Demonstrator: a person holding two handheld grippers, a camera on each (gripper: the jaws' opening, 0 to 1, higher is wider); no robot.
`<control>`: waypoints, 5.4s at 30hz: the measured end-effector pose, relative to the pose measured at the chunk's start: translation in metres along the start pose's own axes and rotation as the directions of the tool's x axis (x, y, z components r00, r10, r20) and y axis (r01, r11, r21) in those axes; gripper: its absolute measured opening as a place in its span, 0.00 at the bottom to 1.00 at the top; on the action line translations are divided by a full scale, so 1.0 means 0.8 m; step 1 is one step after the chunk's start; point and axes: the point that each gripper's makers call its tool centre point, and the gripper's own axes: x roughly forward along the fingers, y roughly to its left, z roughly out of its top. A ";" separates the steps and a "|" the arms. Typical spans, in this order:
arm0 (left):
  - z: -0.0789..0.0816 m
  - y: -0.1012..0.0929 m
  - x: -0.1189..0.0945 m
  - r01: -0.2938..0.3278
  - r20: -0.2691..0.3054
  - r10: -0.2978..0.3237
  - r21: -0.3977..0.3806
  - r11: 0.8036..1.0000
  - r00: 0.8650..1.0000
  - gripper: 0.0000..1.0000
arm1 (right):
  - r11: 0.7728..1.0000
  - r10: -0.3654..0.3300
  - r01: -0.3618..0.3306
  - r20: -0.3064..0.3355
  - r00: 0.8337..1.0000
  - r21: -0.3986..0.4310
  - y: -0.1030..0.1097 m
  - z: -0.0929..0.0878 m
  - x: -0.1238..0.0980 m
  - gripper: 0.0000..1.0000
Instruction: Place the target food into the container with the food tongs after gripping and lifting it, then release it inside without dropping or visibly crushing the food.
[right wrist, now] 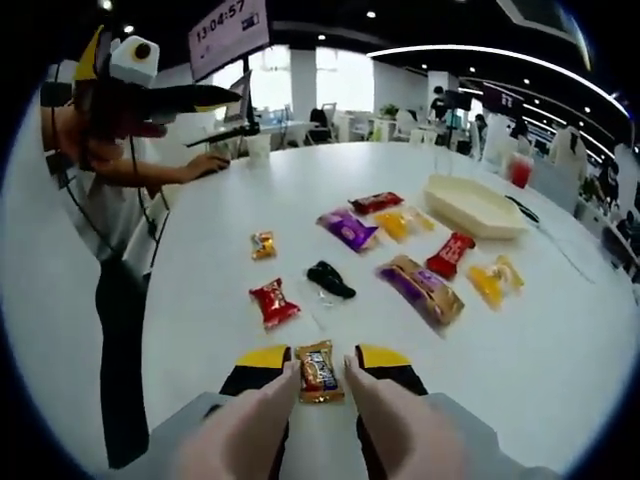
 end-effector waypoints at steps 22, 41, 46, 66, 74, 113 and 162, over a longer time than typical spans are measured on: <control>-0.018 0.032 -0.004 -0.103 -0.150 0.139 0.228 0.968 0.979 0.99 | 0.996 -0.073 0.072 0.031 0.997 0.059 -0.002 0.000 -0.002 0.19; 0.002 0.017 0.005 -0.078 -0.077 0.091 0.165 0.983 0.993 0.99 | 0.990 -0.087 0.079 0.065 0.994 0.114 -0.011 0.015 -0.020 0.20; -0.004 0.017 0.008 -0.078 -0.103 0.106 0.246 0.966 0.989 0.99 | 0.986 -0.060 0.051 0.051 0.997 0.156 -0.005 0.021 -0.025 0.20; 0.003 0.006 0.018 -0.086 -0.158 0.118 0.196 0.977 0.980 0.99 | 0.981 -0.089 0.068 0.109 0.990 0.180 -0.025 0.052 -0.064 0.20; 0.006 0.000 0.033 -0.077 -0.150 0.104 0.178 0.981 0.983 0.99 | 0.975 -0.122 0.091 0.148 0.981 0.201 -0.039 0.071 -0.077 0.20; 0.038 0.059 0.033 0.101 -0.214 -0.067 0.152 0.983 0.975 0.99 | 0.912 -0.358 0.314 0.140 0.923 0.264 -0.089 0.157 -0.088 0.20; 0.041 0.098 0.038 0.035 -0.236 0.000 0.143 0.989 0.972 0.99 | 0.914 -0.376 0.331 0.181 0.909 0.234 -0.181 0.227 -0.067 0.20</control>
